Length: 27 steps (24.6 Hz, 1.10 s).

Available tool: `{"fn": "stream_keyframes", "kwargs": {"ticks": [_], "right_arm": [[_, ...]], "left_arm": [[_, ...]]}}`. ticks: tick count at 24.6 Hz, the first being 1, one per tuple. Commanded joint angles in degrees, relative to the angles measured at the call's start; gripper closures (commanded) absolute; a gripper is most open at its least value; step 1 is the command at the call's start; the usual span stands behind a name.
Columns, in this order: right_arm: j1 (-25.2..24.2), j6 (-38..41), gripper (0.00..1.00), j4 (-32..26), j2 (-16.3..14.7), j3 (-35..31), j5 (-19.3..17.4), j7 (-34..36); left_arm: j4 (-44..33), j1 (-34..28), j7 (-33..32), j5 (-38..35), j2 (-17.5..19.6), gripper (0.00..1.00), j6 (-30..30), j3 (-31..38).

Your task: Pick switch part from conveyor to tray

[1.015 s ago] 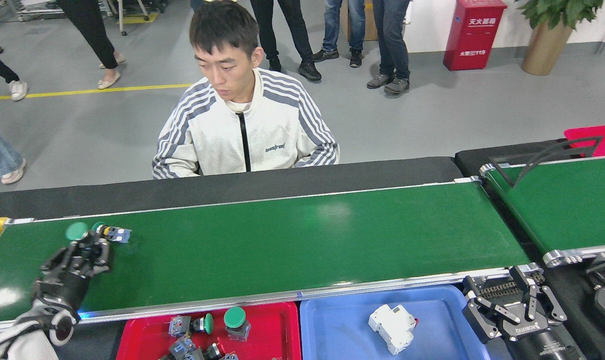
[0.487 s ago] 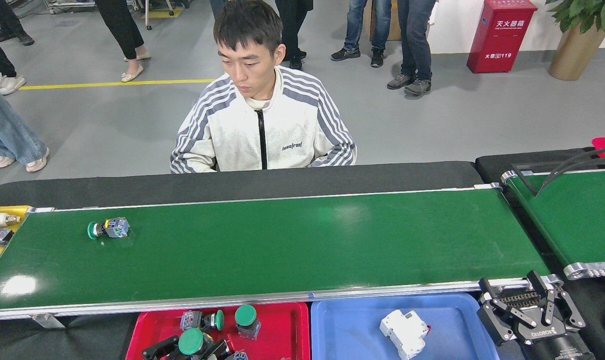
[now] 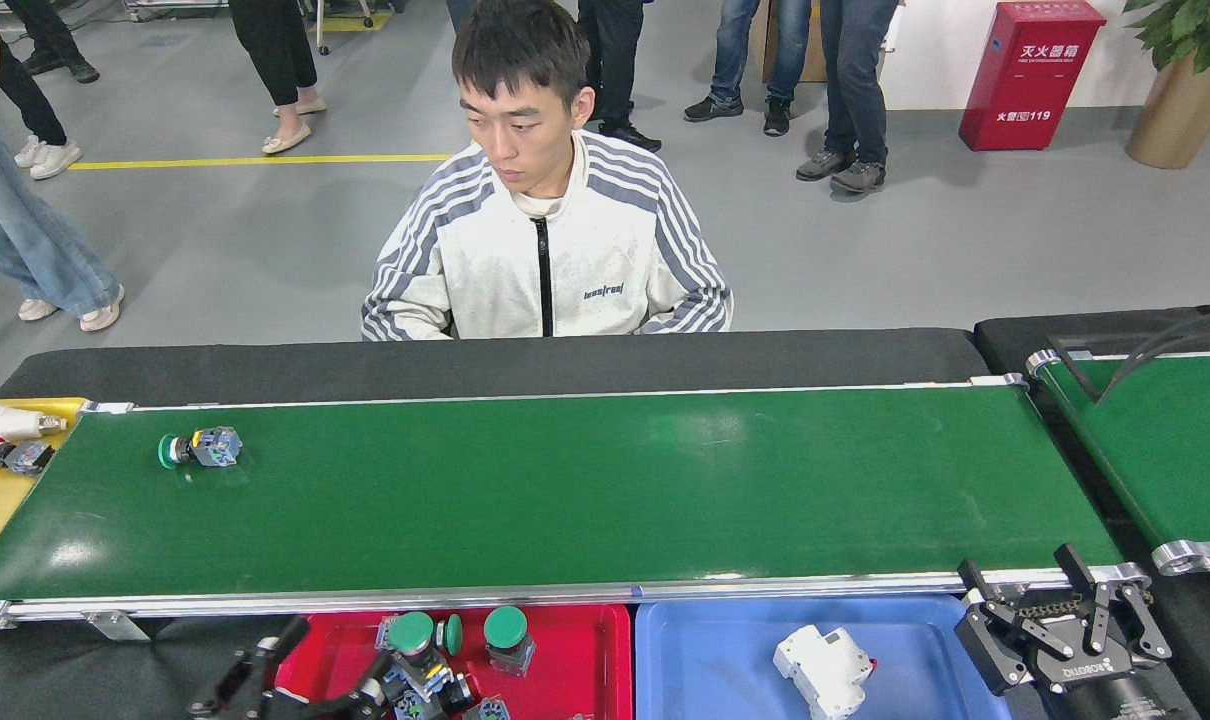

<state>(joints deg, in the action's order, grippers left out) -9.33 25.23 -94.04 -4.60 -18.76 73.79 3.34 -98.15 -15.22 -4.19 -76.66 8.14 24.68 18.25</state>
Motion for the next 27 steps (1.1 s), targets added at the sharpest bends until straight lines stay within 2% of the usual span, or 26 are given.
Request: {"fn": "stream_keyframes", "kwargs": {"ticks": [1, 7, 9, 12, 15, 19, 27], "right_arm": [[-0.07, -0.27, 0.0, -0.79, -0.06, -0.4, -0.23, 0.09], [-0.6, -0.27, 0.0, -0.97, -0.06, -0.4, -0.23, 0.0], [-1.48, -0.88, 0.0, -1.41, 0.12, -0.4, -0.23, -0.09], [-3.15, -8.0, 0.01, -3.78, 1.43, -0.14, 0.12, -0.88], [-3.06, -11.25, 0.02, -4.31, 1.79, 0.13, 0.39, -1.23], [-3.15, -11.34, 0.02, -4.31, 1.79, 0.13, 0.48, -1.23], [-3.24, -11.43, 0.02, -4.31, 1.88, 0.13, 0.48, -1.67]], "left_arm": [[-0.03, 0.45, 0.41, 0.19, -1.02, 0.0, -1.13, 2.85], [2.43, 1.69, 0.76, -0.16, -0.5, 0.0, -1.04, 4.78], [2.96, 1.77, 2.7, -0.33, -0.23, 0.0, -1.22, 4.78], [4.37, 2.91, 4.28, -0.33, 1.26, 0.0, -1.3, 5.05], [7.62, 4.58, 4.28, -0.33, 3.28, 0.0, -1.22, 4.96], [10.26, 6.34, 4.28, -0.33, 3.9, 0.0, -1.3, 5.48], [10.17, 6.08, 4.28, -0.07, 3.99, 0.0, -1.04, 9.0]]}}
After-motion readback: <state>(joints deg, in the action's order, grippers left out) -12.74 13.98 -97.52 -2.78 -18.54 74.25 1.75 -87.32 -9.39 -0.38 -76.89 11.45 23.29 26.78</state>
